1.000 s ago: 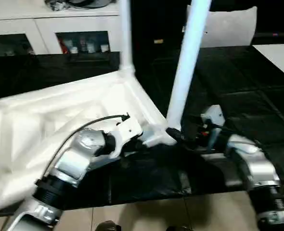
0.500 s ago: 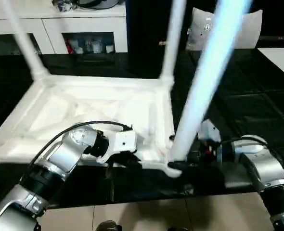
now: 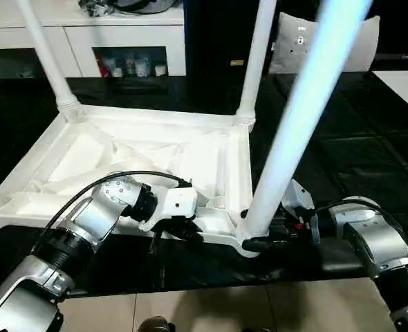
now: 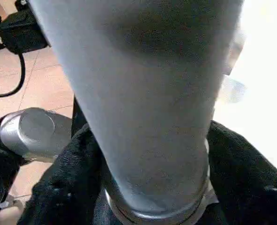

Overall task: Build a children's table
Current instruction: Rotate leg to tighten

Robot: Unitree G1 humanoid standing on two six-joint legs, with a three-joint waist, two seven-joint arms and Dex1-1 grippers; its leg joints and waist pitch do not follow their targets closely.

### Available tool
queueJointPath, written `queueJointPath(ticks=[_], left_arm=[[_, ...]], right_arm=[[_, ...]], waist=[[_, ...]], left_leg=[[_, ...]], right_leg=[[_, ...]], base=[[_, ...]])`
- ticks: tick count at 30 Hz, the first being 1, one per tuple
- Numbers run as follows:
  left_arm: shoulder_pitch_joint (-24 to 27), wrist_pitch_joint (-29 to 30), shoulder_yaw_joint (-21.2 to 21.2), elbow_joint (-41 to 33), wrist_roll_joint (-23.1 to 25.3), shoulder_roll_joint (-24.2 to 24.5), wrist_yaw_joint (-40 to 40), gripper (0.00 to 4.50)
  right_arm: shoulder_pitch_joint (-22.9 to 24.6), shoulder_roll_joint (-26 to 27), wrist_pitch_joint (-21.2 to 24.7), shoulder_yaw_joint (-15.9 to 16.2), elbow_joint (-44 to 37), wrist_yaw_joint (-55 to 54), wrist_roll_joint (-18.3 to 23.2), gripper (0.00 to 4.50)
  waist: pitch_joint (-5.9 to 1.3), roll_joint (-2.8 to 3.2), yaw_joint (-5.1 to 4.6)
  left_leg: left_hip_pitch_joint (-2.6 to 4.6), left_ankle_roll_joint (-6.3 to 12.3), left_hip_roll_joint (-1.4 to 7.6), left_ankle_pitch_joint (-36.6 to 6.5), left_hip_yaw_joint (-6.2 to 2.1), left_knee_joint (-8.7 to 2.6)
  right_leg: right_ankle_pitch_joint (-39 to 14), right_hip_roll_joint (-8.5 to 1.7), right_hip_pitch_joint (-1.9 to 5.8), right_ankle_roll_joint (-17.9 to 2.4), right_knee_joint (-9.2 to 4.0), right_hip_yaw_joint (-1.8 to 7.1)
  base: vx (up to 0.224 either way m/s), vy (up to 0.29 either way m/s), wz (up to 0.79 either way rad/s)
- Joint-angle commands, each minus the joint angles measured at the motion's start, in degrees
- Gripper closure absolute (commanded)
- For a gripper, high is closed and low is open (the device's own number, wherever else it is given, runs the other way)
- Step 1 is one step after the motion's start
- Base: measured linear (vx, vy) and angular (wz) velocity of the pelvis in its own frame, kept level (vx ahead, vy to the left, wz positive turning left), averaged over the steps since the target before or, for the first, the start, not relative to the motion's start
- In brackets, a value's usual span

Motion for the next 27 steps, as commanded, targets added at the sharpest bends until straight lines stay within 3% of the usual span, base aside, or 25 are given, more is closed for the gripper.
queueJointPath(ticks=[1, 8, 14, 16, 18, 19, 20, 21, 22, 24, 25, 27], left_arm=[[-0.66, -1.24, -1.31, 0.48, 1.51, 0.27, -0.94, 4.5], [0.6, 1.37, 0.31, -0.62, 0.04, -0.21, 0.29, 4.5], [4.16, 11.28, 4.0, -7.72, -2.44, -1.92, 6.66, 4.5], [5.54, 15.96, 5.72, -10.73, -2.5, -3.6, 11.28, 4.5], [6.71, 21.62, 7.96, -13.83, -3.02, -7.05, 17.1, 4.5], [7.52, 26.3, 9.59, -16.55, -2.77, -11.15, 22.85, 4.5], [7.52, 26.3, 9.59, -16.55, -2.77, -11.15, 22.85, 4.5], [7.6, 28.59, 10.4, -17.41, -1.09, -14.76, 28.16, 4.5], [7.51, 29.21, 10.61, -17.52, -0.21, -16.1, 30.37, 4.5], [7.13, 30.39, 11.33, -17.4, 1.8, -20.0, 36.62, 4.5], [7.05, 31.06, 11.31, -17.64, 2.4, -21.67, 38.82, 4.5], [7.07, 32.44, 11.29, -18.51, 3.16, -24.09, 41.96, 4.5]], right_arm=[[-0.11, -0.49, 0.42, 0.46, -1.06, 0.42, -0.05, 1.63], [1.11, 0.75, 2.62, 0.96, -1.33, -0.28, 0.71, 1.81], [1.96, 5.02, 6.63, 0.54, -1.47, -8.73, -0.39, 1.82], [1.73, 7.67, 7.46, 0.32, -0.64, -14.22, -1.98, 1.82], [0.51, 12.12, 9.1, -1.31, 1.27, -21.65, -2.33, 1.83], [-1.11, 16.91, 9.58, -3.41, 3.71, -28.77, -2.15, 1.83], [-1.11, 16.91, 9.58, -3.41, 3.71, -28.77, -2.15, 1.83], [-2.47, 20.57, 9.58, -5.51, 5.31, -33.06, -0.79, 1.83], [-2.96, 21.83, 9.81, -6.32, 5.71, -34.47, -0.1, 1.83], [-4.65, 23.93, 9.74, -7.52, 8.21, -39.55, -0.82, 1.83], [-5.55, 24.68, 9.99, -7.95, 9.8, -42.65, -1.75, 1.83], [-6.79, 25.94, 10.24, -9.26, 12.21, -47.57, -3.07, 1.83]], waist=[[-4.33, -0.72, -0.22], [-4.31, -0.54, -0.17], [-4.0, -0.45, -0.54], [-3.53, -0.76, -1.89], [-3.31, -0.69, -3.07], [-3.41, -0.93, -3.8], [-3.41, -0.93, -3.8], [-3.24, -1.1, -4.85], [-3.49, -0.96, -5.07], [-3.52, -0.78, -5.32], [-3.55, -0.82, -5.37], [-3.57, -0.91, -5.47]], left_leg=[[0.43, 3.2, 2.53, -11.63, -0.47, -4.34], [0.45, 2.99, 2.52, -12.06, -0.45, -4.37], [0.46, 1.88, 2.53, -14.2, -0.69, -4.71], [0.81, 0.4, 2.13, -17.91, -0.9, -4.86], [0.88, -0.3, 1.98, -19.46, -1.16, -4.89], [0.71, -0.61, 1.87, -19.72, -1.35, -4.81], [0.71, -0.61, 1.87, -19.72, -1.35, -4.81], [0.76, -0.41, 1.53, -20.38, -1.41, -4.58], [1.25, 0.32, 1.34, -19.57, -1.29, -4.28], [0.46, 1.45, 1.76, -17.62, -1.29, -4.92], [0.8, 1.6, 1.84, -17.77, -1.12, -4.84], [0.6, 2.09, 1.64, -17.29, -0.99, -4.84]], right_leg=[[-21.57, -3.8, 3.09, -10.11, -4.31, 3.05], [-21.5, -3.83, 3.11, -10.4, -4.26, 3.02], [-26.12, -3.93, 3.1, -9.16, -4.75, 2.88], [-32.03, -4.0, 2.96, -7.12, -5.51, 2.58], [-35.5, -3.94, 2.87, -5.65, -6.05, 2.1], [-36.66, -4.07, 3.05, -4.75, -6.06, 1.94], [-36.66, -4.07, 3.05, -4.75, -6.06, 1.94], [-39.12, -3.98, 2.77, -3.31, -6.87, 1.4], [-38.42, -4.04, 2.61, -3.37, -7.39, 1.34], [-33.16, -3.62, 3.0, -4.51, -6.84, 1.63], [-31.06, -3.42, 2.6, -5.43, -6.68, 1.77], [-30.16, -3.51, 2.75, -6.24, -6.51, 1.95]], base=[[0.0, 0.0, 0.0], [0.0, 0.0, 0.0], [0.0, 0.0, 0.0], [0.0, 0.0, 0.0], [0.0, 0.0, 0.0], [0.0, 0.0, 0.0], [0.0, 0.0, 0.0], [0.0, 0.0, 0.0], [0.0, 0.0, 0.0], [0.0, 0.0, 0.0], [0.0, 0.0, 0.0], [0.0, 0.0, 0.0]])
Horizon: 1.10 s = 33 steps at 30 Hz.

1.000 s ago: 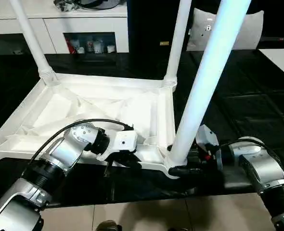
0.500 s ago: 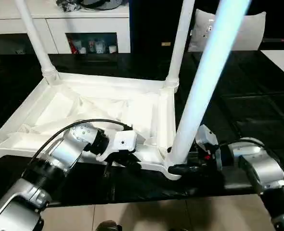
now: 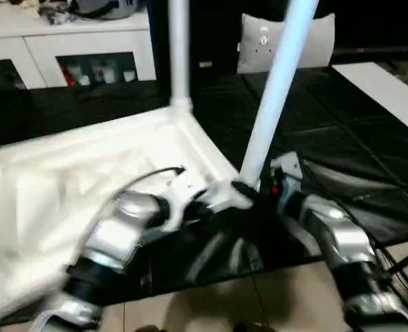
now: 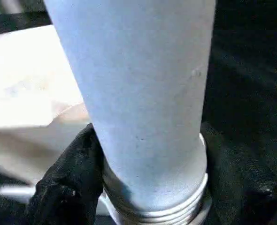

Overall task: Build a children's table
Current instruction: Rotate leg to tighten

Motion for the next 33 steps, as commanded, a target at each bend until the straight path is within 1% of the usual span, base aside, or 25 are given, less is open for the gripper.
queueJointPath(ticks=[1, 3, 4, 5, 6, 7, 9, 10, 11, 12, 13, 14, 15, 16, 17, 18, 19, 21, 22, 23, 26, 27, 31, 32, 33], left_arm=[[-2.21, -0.35, -0.95, -4.79, -1.23, -5.29, 4.73, 4.5], [-2.19, 0.65, -1.41, -5.53, -1.07, -5.53, 4.65, 4.5], [-2.2, 1.13, -1.59, -5.87, -0.92, -5.55, 4.7, 4.5], [-2.16, 1.62, -1.79, -6.23, -0.43, -4.85, 4.65, 4.5], [-2.15, 1.64, -1.79, -6.24, -0.39, -4.78, 4.65, 4.5], [-2.12, 1.41, -1.62, -6.07, 0.02, -3.91, 4.65, 4.5], [-2.12, 1.0, -1.44, -5.83, -0.07, -2.99, 4.06, 4.5], [-2.12, 0.8, -1.36, -5.72, -0.15, -2.63, 3.8, 4.5], [-2.12, 0.75, -1.33, -5.67, -0.2, -2.52, 3.69, 4.5], [-2.14, 0.62, -1.24, -5.57, -0.3, -2.28, 3.44, 4.5], [-2.25, 0.0, -1.23, -5.22, -0.55, -1.42, 2.56, 4.5], [-2.26, -0.08, -1.21, -5.17, -0.57, -1.33, 2.47, 4.5], [-2.42, -0.98, -1.12, -4.55, -0.88, -0.19, 1.18, 4.5], [-2.53, -1.64, -1.19, -4.09, -1.13, 0.7, 0.06, 4.5], [-2.68, -2.74, -1.38, -3.35, -1.41, 2.06, -1.51, 4.5], [-2.83, -5.31, -2.22, -2.2, -2.27, 4.72, -5.69, 4.5], [-2.83, -5.31, -2.22, -2.2, -2.27, 4.72, -5.69, 4.5], [-2.94, -6.92, -2.51, -1.2, -2.82, 6.43, -8.36, 4.5], [-3.07, -8.47, -3.24, -0.41, -3.21, 8.28, -11.55, 4.5], [-3.09, -8.63, -3.32, -0.33, -3.25, 8.46, -11.86, 4.5], [-3.75, -14.84, -5.47, 2.02, -4.38, 12.89, -20.28, 4.5], [-3.75, -14.84, -5.47, 2.02, -4.38, 12.89, -20.28, 4.5], [-4.69, -20.41, -7.88, 3.93, -5.83, 17.01, -29.69, 4.5], [-5.3, -22.64, -8.86, 5.19, -5.51, 18.06, -32.23, 4.5], [-5.3, -22.64, -8.86, 5.19, -5.51, 18.06, -32.23, 4.5]], right_arm=[[-1.11, 5.27, 1.08, 3.16, 3.3, -2.39, 0.06, 1.83], [-1.32, 5.61, 0.15, 2.53, 3.9, -2.32, -0.16, 1.83], [-1.4, 5.77, -0.14, 2.2, 4.11, -2.38, -0.27, 1.28], [-1.36, 5.88, -0.76, 1.62, 4.05, -2.71, -0.3, 1.14], [-1.35, 5.87, -0.82, 1.59, 4.03, -2.71, -0.28, 1.14], [-0.96, 5.4, -1.5, 1.74, 3.34, -2.33, -0.45, 1.14], [-0.33, 4.53, -2.44, 1.9, 2.13, -1.2, -0.35, 0.8], [-0.09, 4.14, -2.78, 1.97, 1.66, -0.7, -0.23, 0.7], [0.0, 3.98, -2.93, 2.02, 1.47, -0.46, -0.22, 0.68], [0.21, 3.63, -3.26, 2.14, 1.05, 0.07, -0.19, 0.62], [0.9, 2.49, -4.03, 2.53, -0.41, 2.18, -0.12, 0.52], [0.99, 2.35, -4.04, 2.56, -0.6, 2.4, -0.08, 0.4], [1.95, 0.65, -4.21, 2.82, -2.68, 4.94, 0.31, 0.26], [2.58, -0.61, -4.34, 2.96, -4.01, 6.73, 0.61, 0.26], [3.42, -2.45, -4.64, 3.06, -5.68, 9.33, 0.93, 0.15], [4.63, -5.82, -5.78, 3.32, -7.71, 13.95, 1.22, 0.07], [4.63, -5.82, -5.78, 3.32, -7.71, 13.95, 1.22, 0.07], [5.41, -8.33, -5.86, 3.41, -8.98, 17.65, 1.89, 0.07], [6.01, -10.66, -5.57, 3.68, -10.06, 20.86, 2.29, 0.07], [6.07, -10.89, -5.53, 3.71, -10.17, 21.17, 2.33, 0.07], [7.06, -16.22, -4.69, 5.35, -12.3, 29.64, 3.51, 0.07], [7.06, -16.22, -4.69, 5.35, -12.3, 29.64, 3.51, 0.07], [7.22, -19.14, -7.24, 7.69, -13.21, 35.64, 3.09, 0.07], [7.37, -19.98, -8.27, 8.99, -13.57, 37.98, 2.74, 0.07], [7.37, -19.98, -8.27, 8.99, -13.57, 37.98, 2.74, 0.07]], waist=[[-3.37, -0.55, 0.51], [-3.5, -0.52, 0.5], [-3.76, -0.44, 0.79], [-3.81, -0.32, 0.93], [-3.91, -0.36, 0.97], [-4.05, -0.32, 1.08], [-4.07, -0.25, 1.21], [-4.27, -0.18, 1.5], [-4.27, -0.18, 1.5], [-4.29, -0.14, 1.59], [-4.34, 0.07, 1.65], [-4.41, 0.0, 1.75], [-4.27, 0.05, 1.81], [-4.23, 0.08, 1.94], [-4.33, 0.35, 2.1], [-4.15, 0.21, 2.21], [-4.16, 0.27, 2.39], [-4.08, 0.37, 2.75], [-4.11, 0.39, 2.85], [-3.96, 0.41, 3.05], [-3.95, 0.27, 3.41], [-3.94, 0.37, 3.6], [-4.05, 0.37, 4.16], [-4.06, 0.28, 4.34], [-4.05, 0.08, 4.41]], left_leg=[[0.1, 2.27, 1.79, -16.74, -1.07, -4.74], [-0.18, 2.47, 1.87, -16.02, -1.08, -4.81], [-0.18, 3.09, 1.98, -13.84, -0.88, -4.66], [-0.2, 3.5, 2.01, -12.4, -0.74, -4.58], [-0.27, 3.83, 1.99, -11.66, -0.69, -4.52], [-0.55, 4.31, 1.96, -9.82, -0.69, -4.44], [-0.56, 4.84, 1.97, -8.86, -0.58, -4.4], [-0.7, 5.38, 1.98, -6.78, -0.57, -4.21], [-0.7, 5.38, 1.98, -6.78, -0.57, -4.21], [-0.79, 5.88, 2.05, -5.35, -0.56, -4.18], [-0.71, 5.99, 1.99, -5.56, -0.5, -4.08], [-0.66, 6.05, 1.99, -5.52, -0.47, -4.02], [-0.68, 6.22, 2.04, -6.12, -0.49, -4.13], [-0.61, 6.3, 2.02, -7.26, -0.44, -4.13], [-0.53, 6.12, 2.03, -7.38, -0.52, -4.08], [-0.54, 6.22, 1.97, -8.18, -0.47, -4.13], [-0.48, 6.1, 2.04, -9.05, -0.41, -4.17], [-0.33, 5.8, 2.12, -9.62, -0.43, -4.23], [-0.27, 5.65, 2.19, -9.66, -0.41, -4.26], [-0.2, 5.42, 2.14, -10.28, -0.43, -4.33], [-0.03, 5.22, 2.33, -10.71, -0.41, -4.37], [0.02, 5.32, 2.3, -10.66, -0.52, -4.4], [0.07, 4.73, 2.62, -10.55, -0.43, -4.43], [0.17, 4.78, 2.58, -10.59, -0.39, -4.39], [0.24, 4.91, 2.57, -10.68, -0.28, -4.39]], right_leg=[[-29.09, -3.53, 2.29, -6.64, -5.25, 2.17], [-27.36, -3.56, 2.5, -7.04, -4.94, 2.31], [-22.91, -3.56, 2.53, -8.38, -4.47, 2.6], [-19.7, -3.42, 2.54, -9.55, -4.13, 2.74], [-18.26, -3.42, 2.64, -10.1, -3.93, 2.77], [-15.46, -3.41, 2.95, -10.96, -3.47, 2.74], [-14.82, -3.41, 2.92, -11.25, -3.53, 2.68], [-12.63, -3.45, 3.13, -11.74, -3.14, 2.73], [-12.63, -3.45, 3.13, -11.74, -3.14, 2.73], [-10.22, -3.28, 3.16, -12.53, -2.85, 2.71], [-9.42, -3.21, 3.13, -12.8, -2.84, 2.72], [-8.83, -3.23, 3.15, -13.0, -2.73, 2.77], [-8.68, -3.11, 3.11, -13.27, -2.75, 2.74], [-9.72, -3.13, 3.13, -13.02, -2.92, 2.73], [-9.92, -3.18, 3.21, -13.01, -2.81, 2.71], [-10.93, -3.08, 3.18, -12.49, -3.14, 2.7], [-12.17, -3.15, 3.08, -12.15, -3.18, 2.77], [-13.17, -3.15, 3.0, -11.84, -3.31, 2.8], [-13.28, -3.17, 2.97, -11.96, -3.27, 2.8], [-14.5, -3.1, 2.87, -11.66, -3.5, 2.76], [-15.4, -3.19, 2.75, -11.35, -3.5, 2.86], [-15.59, -3.18, 2.77, -11.28, -3.55, 2.82], [-14.41, -3.4, 2.62, -12.36, -3.04, 3.0], [-14.48, -3.39, 2.55, -12.43, -3.15, 2.96], [-14.68, -3.33, 2.5, -12.41, -3.2, 2.96]], base=[[0.0, 0.0, 0.0], [0.0, 0.0, 0.0], [0.0, 0.0, 0.0], [0.0, 0.0, 0.0], [0.0, 0.0, 0.0], [0.0, 0.0, 0.0], [0.0, 0.0, 0.0], [0.0, 0.0, 0.0], [0.0, 0.0, 0.0], [0.0, 0.0, 0.0], [0.0, 0.0, 0.0], [0.0, 0.0, 0.0], [0.0, 0.0, 0.0], [0.0, 0.0, 0.0], [0.0, 0.0, 0.0], [0.0, 0.0, 0.0], [0.0, 0.0, 0.0], [0.0, 0.0, 0.0], [0.0, 0.0, 0.0], [0.0, 0.0, 0.0], [0.0, 0.0, 0.0], [0.0, 0.0, 0.0], [0.0, 0.0, 0.0], [0.0, 0.0, 0.0], [0.0, 0.0, 0.0]])
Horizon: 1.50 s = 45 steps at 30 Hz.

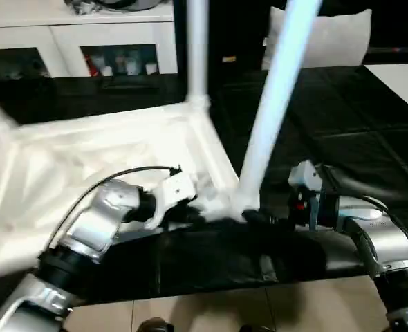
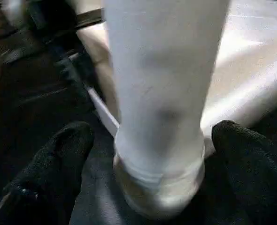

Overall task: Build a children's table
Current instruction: Rotate leg to tighten

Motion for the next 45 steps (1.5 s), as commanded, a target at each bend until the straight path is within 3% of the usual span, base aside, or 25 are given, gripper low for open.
queueJointPath(ticks=[1, 3, 8, 15, 22, 28, 32, 34, 37, 38, 40, 42, 43, 45], left_arm=[[-1.63, -3.52, -2.81, 0.26, 0.1, 0.28, -4.55, 4.5], [-2.55, -5.48, -3.66, 1.99, 0.57, 0.71, -6.33, 4.5], [-4.12, -8.95, -5.04, 4.87, 0.7, 1.53, -10.41, 4.5], [-5.47, -11.95, -6.02, 7.34, 1.05, 1.17, -12.04, 4.5], [-6.12, -13.6, -5.84, 9.27, 1.19, 0.7, -12.13, 4.5], [-6.03, -14.06, -5.6, 10.01, 0.96, 0.81, -11.88, 4.5], [-3.8, -8.64, -3.17, 6.31, -1.04, -0.22, -8.3, 4.5], [-3.18, -6.94, -2.68, 5.08, -1.3, -0.63, -7.0, 4.5], [-0.37, 2.85, 0.11, -1.06, -1.52, -4.58, 2.54, 4.5], [-0.06, 4.34, 0.6, -1.83, -1.35, -5.6, 4.51, 4.5], [0.27, 5.97, 1.18, -2.61, -1.01, -6.89, 7.02, 4.5], [0.8, 11.92, 3.34, -4.39, -0.07, -12.35, 15.26, 4.5], [0.79, 12.36, 3.5, -4.51, 0.14, -12.91, 16.16, 4.5], [0.57, 14.06, 4.15, -4.76, 1.1, -15.41, 20.02, 4.5]], right_arm=[[0.18, -1.03, -1.69, 1.21, -1.56, 2.8, -0.55, 0.07], [0.36, -1.64, -2.1, 2.32, -1.74, 4.35, -1.03, 0.07], [0.22, -2.64, -0.61, 3.58, -1.51, 7.68, -0.11, 0.07], [-0.52, -3.21, -0.59, 4.75, -0.56, 9.7, -0.07, 0.71], [-0.68, -2.79, -0.62, 5.28, -0.36, 10.22, -0.18, 1.38], [-0.73, -2.56, -0.46, 5.6, -0.16, 10.55, -0.1, 1.75], [0.67, -0.41, 3.09, 4.86, -1.38, 7.21, 1.07, 1.79], [0.64, 0.47, 3.62, 4.71, -0.93, 4.92, 0.41, 1.8], [-0.6, 7.39, 5.87, 2.59, 2.17, -8.73, -1.65, 1.8], [-0.99, 8.75, 6.35, 2.13, 2.71, -10.86, -1.65, 1.8], [-1.55, 10.39, 7.03, 1.67, 3.35, -13.19, -1.58, 1.8], [-4.27, 15.91, 8.94, -0.3, 6.71, -22.15, -2.08, 1.8], [-4.59, 16.45, 9.02, -0.53, 7.18, -23.13, -2.13, 1.8], [-5.93, 18.59, 9.49, -1.64, 9.39, -27.3, -2.24, 1.81]], waist=[[-4.13, -0.22, -0.13], [-4.13, -0.64, 0.08], [-4.16, -0.73, 0.54], [-4.21, -0.9, 0.7], [-4.15, -1.04, 0.82], [-4.16, -1.16, 0.83], [-4.15, -1.03, 0.79], [-3.81, -1.02, 0.53], [-3.41, -0.94, -0.17], [-3.06, -1.2, -1.26], [-3.23, -1.3, -2.28], [-3.19, -1.3, -3.46], [-3.25, -1.23, -3.65], [-3.39, -1.41, -4.11]], left_leg=[[0.74, 4.73, 2.58, -9.89, -0.38, -4.03], [0.76, 4.71, 2.55, -9.85, -0.3, -4.05], [0.68, 4.36, 2.59, -9.71, -0.35, -4.06], [0.58, 4.59, 2.52, -8.77, -0.3, -3.93], [0.6, 4.16, 2.56, -9.46, -0.33, -3.99], [0.6, 3.94, 2.55, -9.49, -0.33, -4.0], [0.54, 3.73, 2.59, -9.65, -0.37, -4.02], [0.63, 3.19, 2.52, -11.25, -0.39, -4.24], [0.7, 1.38, 2.52, -14.18, -0.72, -4.61], [1.06, 0.19, 1.95, -17.17, -0.98, -4.52], [0.96, 0.09, 1.91, -17.8, -1.29, -4.71], [0.71, -0.02, 2.0, -18.36, -1.34, -4.78], [1.04, -0.04, 1.88, -18.93, -1.35, -4.61], [0.92, 0.72, 1.74, -18.13, -1.23, -4.46]], right_leg=[[-14.12, -3.44, 3.18, -12.3, -3.06, 3.09], [-14.82, -3.57, 3.24, -12.09, -3.14, 3.13], [-16.85, -3.78, 3.33, -11.12, -3.2, 3.19], [-16.49, -3.72, 3.32, -11.14, -3.15, 3.12], [-19.31, -3.83, 3.27, -10.16, -3.4, 3.09], [-19.48, -3.83, 3.27, -10.05, -3.33, 3.11], [-19.44, -3.85, 3.32, -10.41, -3.27, 3.07], [-22.85, -3.8, 3.13, -9.6, -3.8, 3.0], [-28.34, -4.06, 3.09, -8.17, -4.27, 2.89], [-35.04, -4.17, 3.01, -5.65, -5.33, 2.31], [-35.78, -4.04, 3.28, -4.26, -5.54, 2.1], [-33.92, -3.78, 3.22, -4.97, -5.43, 1.95], [-34.58, -3.83, 3.01, -4.89, -5.71, 1.85], [-33.7, -3.91, 2.99, -5.26, -5.68, 2.09]], base=[[0.0, 0.0, 0.0], [0.0, 0.0, 0.0], [0.0, 0.0, 0.0], [0.0, 0.0, 0.0], [0.0, 0.0, 0.0], [0.0, 0.0, 0.0], [0.0, 0.0, 0.0], [0.0, 0.0, 0.0], [0.0, 0.0, 0.0], [0.0, 0.0, 0.0], [0.0, 0.0, 0.0], [0.0, 0.0, 0.0], [0.0, 0.0, 0.0], [0.0, 0.0, 0.0]])
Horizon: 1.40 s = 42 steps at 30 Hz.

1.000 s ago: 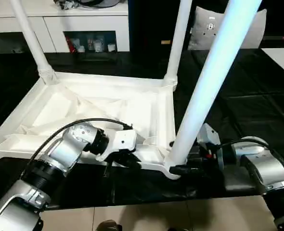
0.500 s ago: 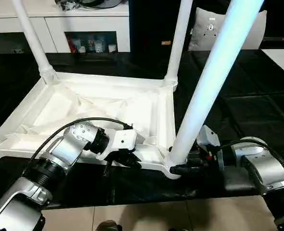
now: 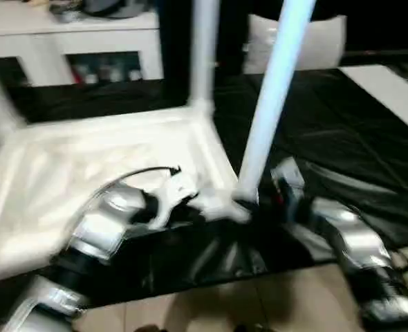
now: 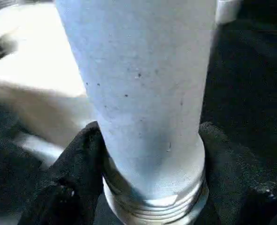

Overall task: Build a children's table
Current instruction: Rotate leg to tighten

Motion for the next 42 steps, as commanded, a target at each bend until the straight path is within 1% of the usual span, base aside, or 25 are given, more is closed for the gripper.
queueJointPath(ticks=[1, 2, 4, 7, 8, 9, 10, 11, 12, 15, 17, 20, 21, 22, 23, 24, 25, 27, 28, 29, 30, 32, 35, 37, 42], left_arm=[[-1.2, 2.23, 0.03, -4.29, -0.78, -7.13, 7.74, 4.5], [-1.2, 2.72, 0.2, -4.51, -0.55, -7.88, 8.81, 4.5], [-1.04, 4.13, 0.7, -5.4, 0.3, -10.6, 12.59, 4.5], [-0.81, 5.08, -0.16, -6.33, 1.08, -11.84, 14.32, 4.5], [-0.76, 5.4, -0.65, -6.61, 1.38, -11.63, 14.27, 4.5], [-0.69, 5.59, -0.97, -6.75, 1.69, -11.18, 14.15, 4.5], [-0.68, 5.66, -1.02, -6.76, 1.85, -10.92, 14.17, 4.5], [-0.69, 5.62, -1.05, -6.69, 2.07, -10.48, 14.12, 4.5], [-0.67, 5.8, -1.04, -6.75, 2.33, -10.3, 14.31, 4.5], [-0.66, 5.88, -0.67, -6.7, 2.58, -9.86, 14.51, 4.5], [-0.81, 4.89, -1.04, -6.14, 2.53, -8.37, 13.68, 4.5], [-1.37, 1.94, -1.62, -4.45, 2.26, -5.73, 10.65, 4.5], [-1.6, 0.44, -1.92, -3.92, 2.19, -4.65, 9.11, 4.5], [-1.73, -0.3, -2.0, -3.51, 1.82, -3.74, 7.52, 4.5], [-1.79, -0.77, -2.07, -3.28, 1.55, -3.17, 6.45, 4.5], [-1.89, -2.53, -2.6, -2.68, 0.75, -1.38, 2.81, 4.5], [-1.91, -2.85, -2.73, -2.57, 0.61, -1.01, 2.09, 4.5], [-2.04, -4.68, -3.6, -2.05, 0.35, 0.83, -0.86, 4.5], [-2.25, -6.2, -4.72, -1.55, 0.37, 2.71, -3.58, 4.5], [-2.25, -6.2, -4.72, -1.55, 0.37, 2.71, -3.58, 4.5], [-2.47, -7.67, -5.76, -1.02, 0.22, 4.4, -6.03, 4.5], [-2.9, -10.92, -7.26, -0.15, -0.35, 6.9, -11.08, 4.5], [-3.33, -15.43, -8.65, 0.59, -1.52, 9.65, -18.55, 4.5], [-3.44, -16.42, -8.97, 0.65, -1.91, 10.29, -20.45, 4.5], [-4.92, -19.29, -10.53, 2.54, -1.75, 12.36, -24.58, 4.5]], right_arm=[[-2.15, 6.24, 2.15, 2.12, 3.54, -5.94, 0.31, 1.81], [-2.37, 6.65, 2.16, 1.85, 4.0, -7.02, 0.03, 1.81], [-2.89, 7.76, 1.88, 1.21, 5.33, -10.54, -1.34, 1.81], [-3.07, 8.45, 0.67, 0.91, 6.47, -12.74, -2.52, 1.81], [-3.07, 8.65, 0.36, 0.56, 6.75, -13.17, -2.57, 1.81], [-2.95, 8.69, 0.48, -0.02, 6.72, -12.75, -1.93, 1.46], [-2.88, 8.6, 0.33, -0.19, 6.68, -12.7, -1.79, 1.46], [-2.73, 8.41, -0.19, -0.41, 6.55, -12.76, -1.73, 1.25], [-2.68, 8.36, -0.7, -0.59, 6.55, -13.06, -1.92, 1.25], [-2.01, 7.39, -0.75, -0.47, 5.43, -12.37, -2.12, 0.94], [-1.02, 5.82, -1.52, -0.74, 3.94, -10.54, -1.97, 0.75], [0.4, 2.98, -3.58, -1.44, 1.29, -5.28, -0.54, 0.5], [0.98, 1.8, -4.24, -1.4, 0.0, -2.69, 0.19, 0.35], [1.54, 0.46, -4.6, -1.18, -1.27, -0.08, 0.79, 0.28], [1.86, -0.44, -4.89, -0.96, -1.98, 1.55, 1.06, 0.28], [2.59, -3.28, -5.67, -0.01, -3.46, 6.2, 1.33, 0.17], [2.72, -3.84, -5.75, 0.19, -3.69, 7.03, 1.33, 0.07], [3.02, -6.07, -6.42, 0.74, -4.19, 10.34, 1.32, 0.07], [3.25, -7.75, -6.81, 1.08, -4.69, 13.38, 1.67, 0.07], [3.25, -7.75, -6.81, 1.08, -4.69, 13.38, 1.67, 0.07], [3.48, -9.22, -7.07, 1.46, -5.18, 16.08, 1.99, 0.07], [3.64, -11.66, -8.58, 3.3, -5.16, 19.22, 0.66, 0.07], [4.25, -14.0, -8.38, 5.81, -6.52, 25.01, 1.06, 0.07], [4.44, -14.41, -8.31, 6.27, -6.95, 26.33, 1.29, 0.07], [5.51, -16.13, -8.68, 8.43, -9.04, 32.38, 2.52, 0.07]], waist=[[-3.48, -0.6, 0.38], [-3.57, -0.63, 0.19], [-3.7, -0.57, 0.37], [-4.1, -0.44, 0.68], [-4.2, -0.57, 0.8], [-4.27, -0.42, 0.89], [-4.32, -0.49, 0.92], [-4.42, -0.37, 1.14], [-4.38, -0.37, 1.17], [-4.41, -0.15, 1.4], [-4.4, -0.19, 1.6], [-4.45, -0.21, 1.83], [-4.3, 0.25, 1.96], [-4.4, -0.01, 2.04], [-4.31, 0.0, 2.05], [-4.29, -0.02, 2.32], [-4.31, -0.04, 2.62], [-4.19, 0.2, 2.82], [-4.18, 0.16, 2.89], [-4.17, 0.13, 2.88], [-4.15, 0.17, 3.04], [-4.09, 0.22, 3.28], [-4.11, 0.22, 3.91], [-4.1, 0.23, 4.32], [-3.98, -0.09, 5.05]], left_leg=[[0.33, 1.51, 1.72, -17.64, -1.14, -4.56], [0.18, 1.47, 1.8, -17.1, -1.06, -4.54], [0.19, 1.75, 1.78, -15.98, -0.95, -4.49], [-0.28, 2.68, 1.88, -12.8, -0.83, -4.48], [-0.41, 3.07, 1.91, -11.56, -0.72, -4.42], [-0.4, 3.29, 1.91, -11.07, -0.71, -4.43], [-0.47, 3.53, 1.88, -10.54, -0.65, -4.36], [-0.55, 4.0, 1.89, -9.01, -0.58, -4.28], [-0.62, 4.09, 1.89, -8.72, -0.58, -4.3], [-0.5, 4.0, 1.99, -8.57, -0.54, -4.29], [-0.46, 4.0, 2.01, -8.85, -0.57, -4.33], [-0.45, 4.26, 2.07, -8.98, -0.57, -4.33], [-0.45, 4.41, 2.01, -9.17, -0.61, -4.33], [-0.43, 4.61, 1.96, -9.42, -0.56, -4.25], [-0.42, 4.74, 2.0, -9.58, -0.52, -4.31], [-0.34, 4.84, 1.99, -9.76, -0.52, -4.28], [-0.29, 4.85, 2.02, -9.7, -0.47, -4.23], [-0.2, 4.77, 2.15, -10.18, -0.5, -4.34], [-0.2, 4.79, 2.14, -10.3, -0.55, -4.37], [-0.24, 4.77, 2.09, -10.44, -0.6, -4.39], [-0.03, 4.68, 2.2, -11.05, -0.54, -4.38], [0.07, 4.59, 2.25, -11.39, -0.54, -4.43], [0.24, 4.29, 2.48, -11.29, -0.48, -4.5], [0.29, 4.1, 2.66, -11.24, -0.46, -4.55], [0.02, 4.19, 2.57, -11.18, -0.42, -4.54]], right_leg=[[-32.57, -3.74, 2.18, -5.8, -5.58, 2.11], [-31.53, -3.71, 2.29, -6.24, -5.29, 2.19], [-30.16, -3.65, 2.29, -6.56, -5.28, 2.24], [-23.47, -3.53, 2.64, -8.27, -4.43, 2.56], [-20.88, -3.49, 2.72, -9.03, -4.09, 2.67], [-19.92, -3.5, 2.79, -9.4, -3.95, 2.7], [-19.04, -3.5, 2.88, -9.71, -3.87, 2.71], [-16.78, -3.47, 2.99, -10.47, -3.62, 2.73], [-16.48, -3.45, 3.06, -10.64, -3.57, 2.71], [-16.39, -3.5, 3.11, -10.85, -3.6, 2.7], [-16.38, -3.45, 3.12, -10.71, -3.59, 2.7], [-15.26, -3.48, 3.18, -10.86, -3.39, 2.79], [-15.04, -3.43, 3.13, -10.95, -3.43, 2.76], [-14.88, -3.38, 3.2, -10.82, -3.43, 2.74], [-14.97, -3.38, 3.19, -10.94, -3.5, 2.79], [-15.56, -3.34, 3.16, -10.84, -3.57, 2.72], [-15.92, -3.44, 3.19, -10.81, -3.5, 2.79], [-16.14, -3.35, 2.98, -10.99, -3.57, 2.79], [-16.19, -3.36, 3.0, -10.95, -3.58, 2.76], [-16.38, -3.31, 3.05, -10.86, -3.54, 2.75], [-16.7, -3.39, 2.93, -11.03, -3.54, 2.82], [-17.42, -3.38, 2.84, -10.98, -3.65, 2.82], [-16.38, -3.38, 2.75, -11.62, -3.33, 2.96], [-15.37, -3.5, 2.69, -12.47, -3.14, 3.04], [-16.22, -3.63, 2.88, -12.0, -3.11, 3.1]], base=[[0.0, 0.0, 0.0], [0.0, 0.0, 0.0], [0.0, 0.0, 0.0], [0.0, 0.0, 0.0], [0.0, 0.0, 0.0], [0.051, -0.015, 0.03], [0.0, 0.0, 0.0], [0.0, 0.0, 0.0], [0.0, 0.0, 0.0], [0.0, 0.0, 0.0], [0.0, 0.0, 0.0], [0.0, 0.0, 0.0], [0.0, 0.0, 0.0], [0.0, 0.0, 0.0], [0.0, 0.0, 0.0], [0.0, 0.0, 0.0], [0.0, 0.0, 0.0], [0.0, 0.0, 0.0], [0.0, 0.0, 0.0], [0.0, 0.0, 0.0], [0.0, 0.0, 0.0], [0.0, 0.0, 0.0], [0.0, 0.0, 0.0], [0.0, 0.0, 0.0], [0.0, 0.0, 0.0]])
